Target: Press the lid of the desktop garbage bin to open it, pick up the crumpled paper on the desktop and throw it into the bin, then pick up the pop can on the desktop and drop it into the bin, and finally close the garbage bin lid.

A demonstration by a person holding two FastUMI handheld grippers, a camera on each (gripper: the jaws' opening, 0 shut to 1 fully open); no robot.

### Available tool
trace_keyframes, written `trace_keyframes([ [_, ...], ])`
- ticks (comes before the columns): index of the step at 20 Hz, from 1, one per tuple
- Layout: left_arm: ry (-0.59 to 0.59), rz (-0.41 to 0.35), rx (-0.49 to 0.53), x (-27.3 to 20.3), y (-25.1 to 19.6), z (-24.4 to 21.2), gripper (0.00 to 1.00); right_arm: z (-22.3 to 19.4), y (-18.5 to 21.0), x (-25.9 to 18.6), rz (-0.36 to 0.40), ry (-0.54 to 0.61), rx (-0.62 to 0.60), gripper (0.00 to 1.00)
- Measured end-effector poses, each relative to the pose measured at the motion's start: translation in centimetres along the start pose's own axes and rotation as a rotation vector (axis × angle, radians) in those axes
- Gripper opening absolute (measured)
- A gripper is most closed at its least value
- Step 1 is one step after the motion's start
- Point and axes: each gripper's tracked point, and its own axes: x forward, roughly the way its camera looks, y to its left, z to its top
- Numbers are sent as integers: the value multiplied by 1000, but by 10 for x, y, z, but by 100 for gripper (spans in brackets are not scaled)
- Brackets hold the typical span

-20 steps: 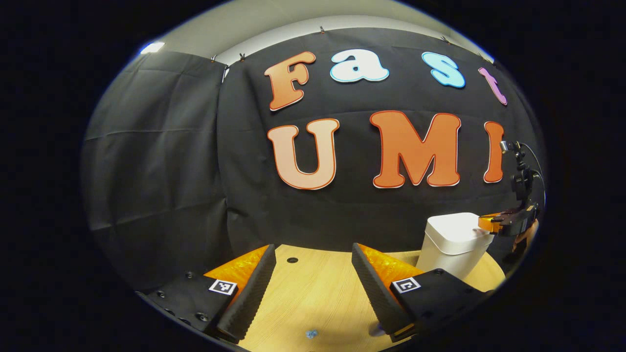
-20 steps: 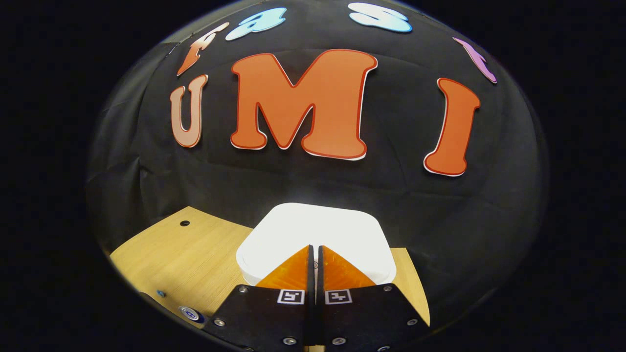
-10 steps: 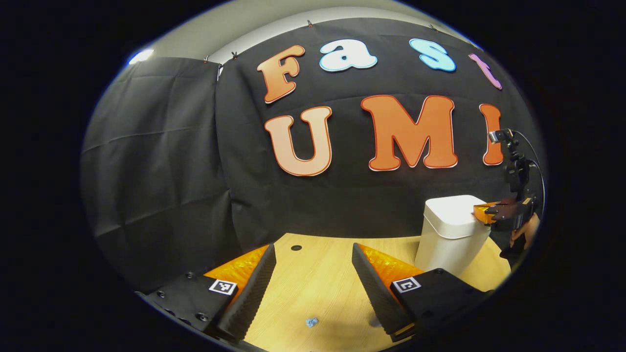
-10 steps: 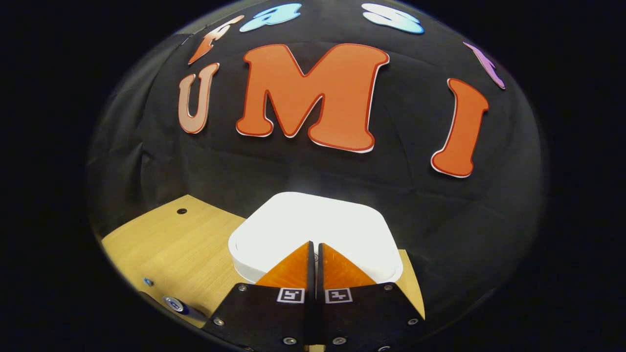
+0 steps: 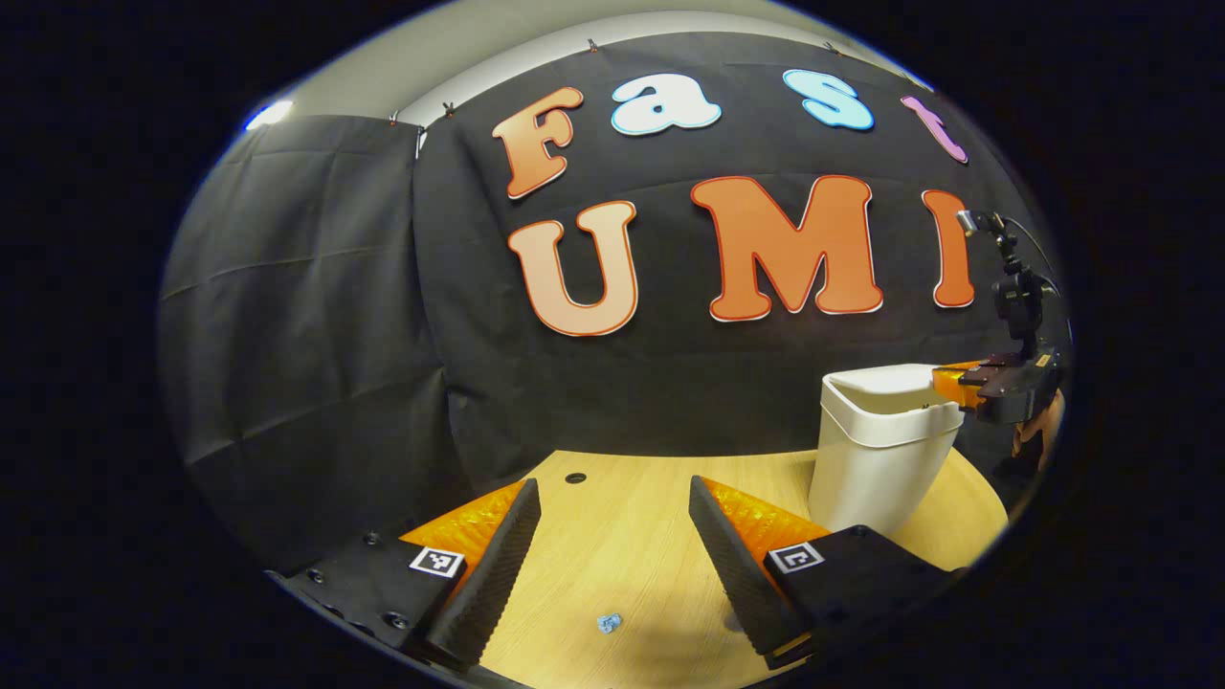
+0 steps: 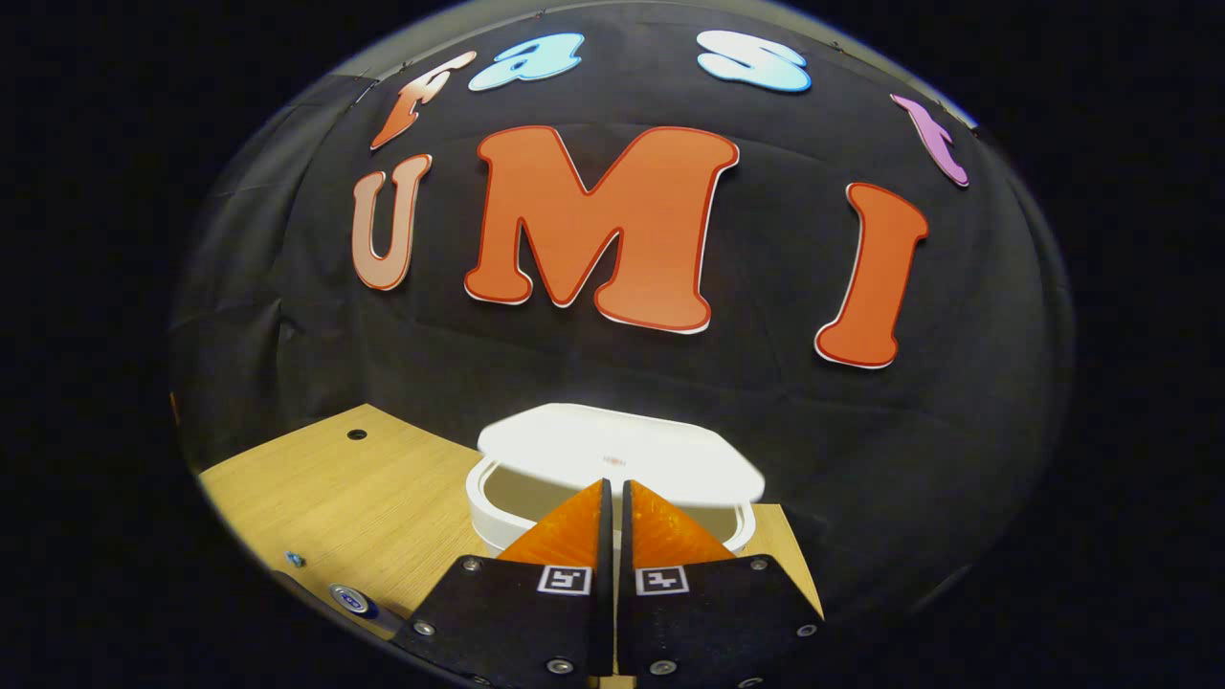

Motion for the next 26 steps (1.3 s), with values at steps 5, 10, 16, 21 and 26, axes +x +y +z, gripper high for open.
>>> trace_keyframes([
  [5, -12, -118, 14, 30, 6, -2, 100, 10, 19, -34, -22, -43, 42, 18],
  [10, 24, -205, -6, 44, 8, -19, 97, -1, 40, -63, -29, -12, 57, 81],
  [16, 139, -303, -29, 52, 10, -62, 100, -30, 74, -92, -34, 74, 44, 98],
  [21, 268, -388, -47, 55, 6, -104, 100, -61, 96, -114, -54, 154, 68, 99],
  [26, 417, -437, -21, 57, 12, -154, 100, -87, 114, -130, -91, 215, 85, 99],
])
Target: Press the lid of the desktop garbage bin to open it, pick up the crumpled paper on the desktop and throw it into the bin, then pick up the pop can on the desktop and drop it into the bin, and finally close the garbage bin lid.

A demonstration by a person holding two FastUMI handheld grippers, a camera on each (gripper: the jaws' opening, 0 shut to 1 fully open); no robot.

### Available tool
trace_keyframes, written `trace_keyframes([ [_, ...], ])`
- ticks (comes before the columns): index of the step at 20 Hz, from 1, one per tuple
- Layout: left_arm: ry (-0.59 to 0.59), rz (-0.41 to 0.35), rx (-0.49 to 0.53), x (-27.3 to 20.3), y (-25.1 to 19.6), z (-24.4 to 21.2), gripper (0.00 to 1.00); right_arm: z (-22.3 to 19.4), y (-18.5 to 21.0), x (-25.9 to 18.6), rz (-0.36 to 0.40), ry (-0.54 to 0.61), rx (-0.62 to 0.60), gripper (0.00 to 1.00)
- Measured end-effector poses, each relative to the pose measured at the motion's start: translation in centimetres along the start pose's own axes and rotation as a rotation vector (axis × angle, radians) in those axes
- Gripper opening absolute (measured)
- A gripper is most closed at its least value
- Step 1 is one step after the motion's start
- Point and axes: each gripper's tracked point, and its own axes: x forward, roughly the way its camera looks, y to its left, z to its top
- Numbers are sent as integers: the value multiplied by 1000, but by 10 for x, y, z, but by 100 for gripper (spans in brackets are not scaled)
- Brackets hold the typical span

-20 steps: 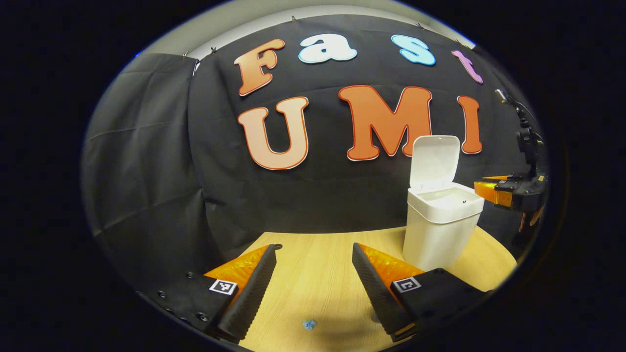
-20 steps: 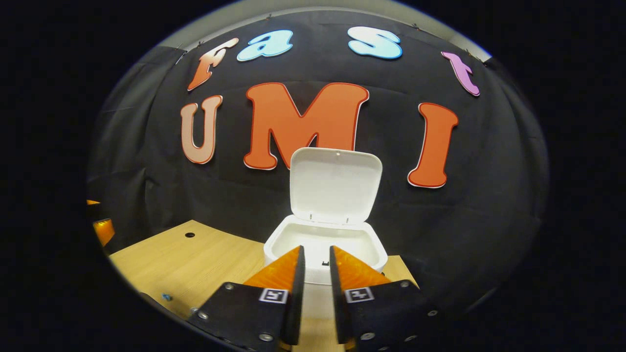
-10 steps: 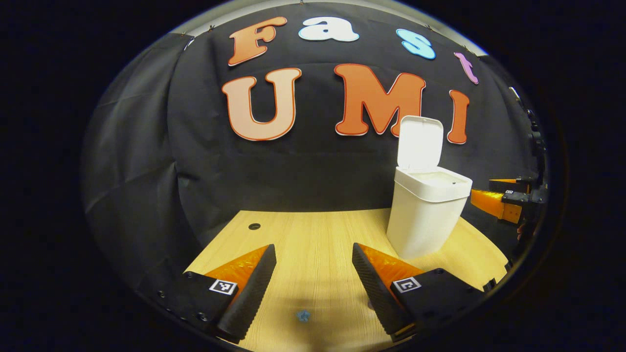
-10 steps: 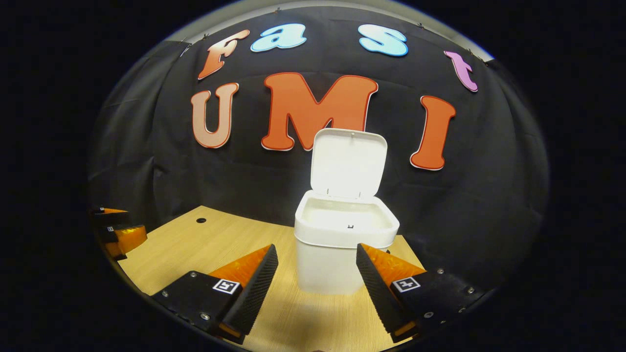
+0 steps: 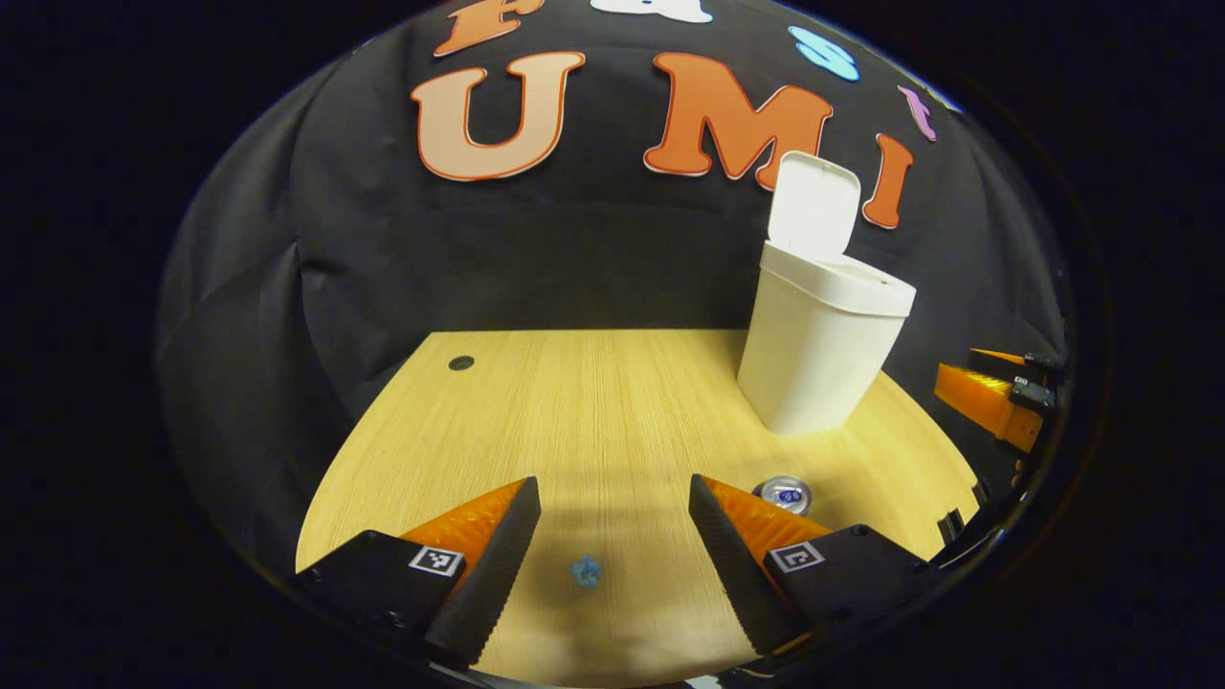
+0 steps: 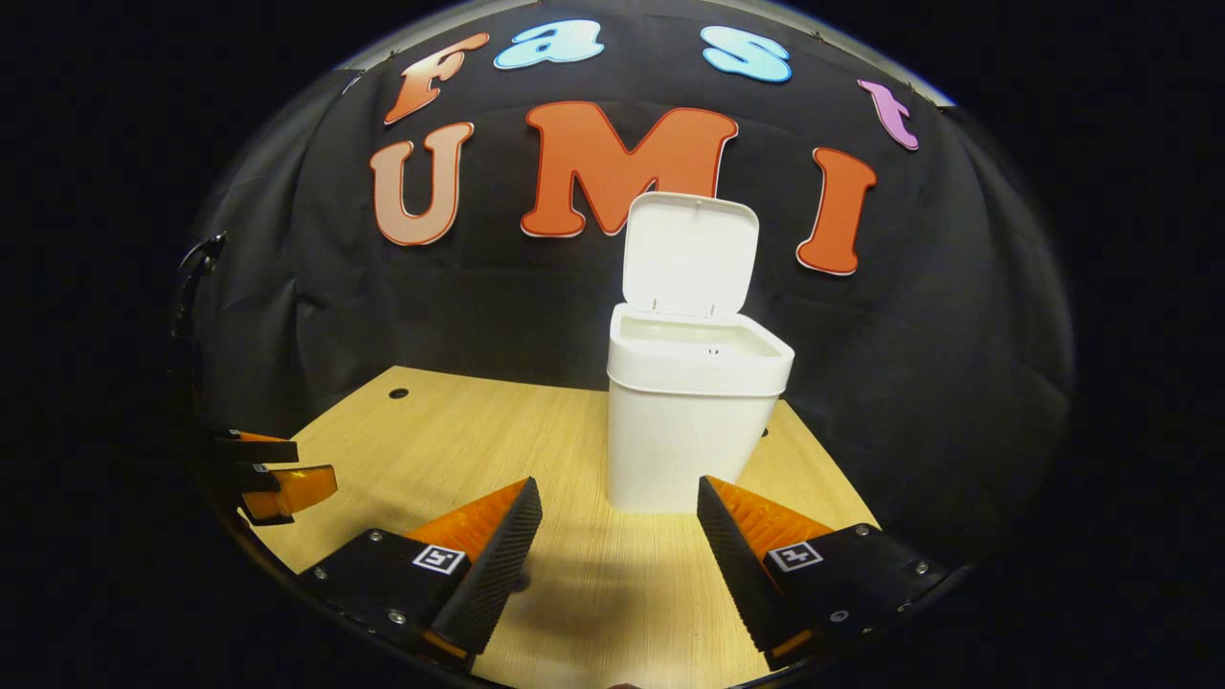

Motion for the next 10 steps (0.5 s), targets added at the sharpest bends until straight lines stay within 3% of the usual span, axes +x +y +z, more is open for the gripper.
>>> trace_keyframes([
  [4, 141, -32, -41, 12, 10, -46, 99, -12, 10, -9, -31, 23, -3, 99],
  [7, 249, -30, -104, 20, 21, -79, 96, -24, 20, -11, -24, 49, -30, 99],
  [10, 310, -7, -95, 28, 35, -103, 94, -32, 31, -4, 5, 77, -29, 100],
])
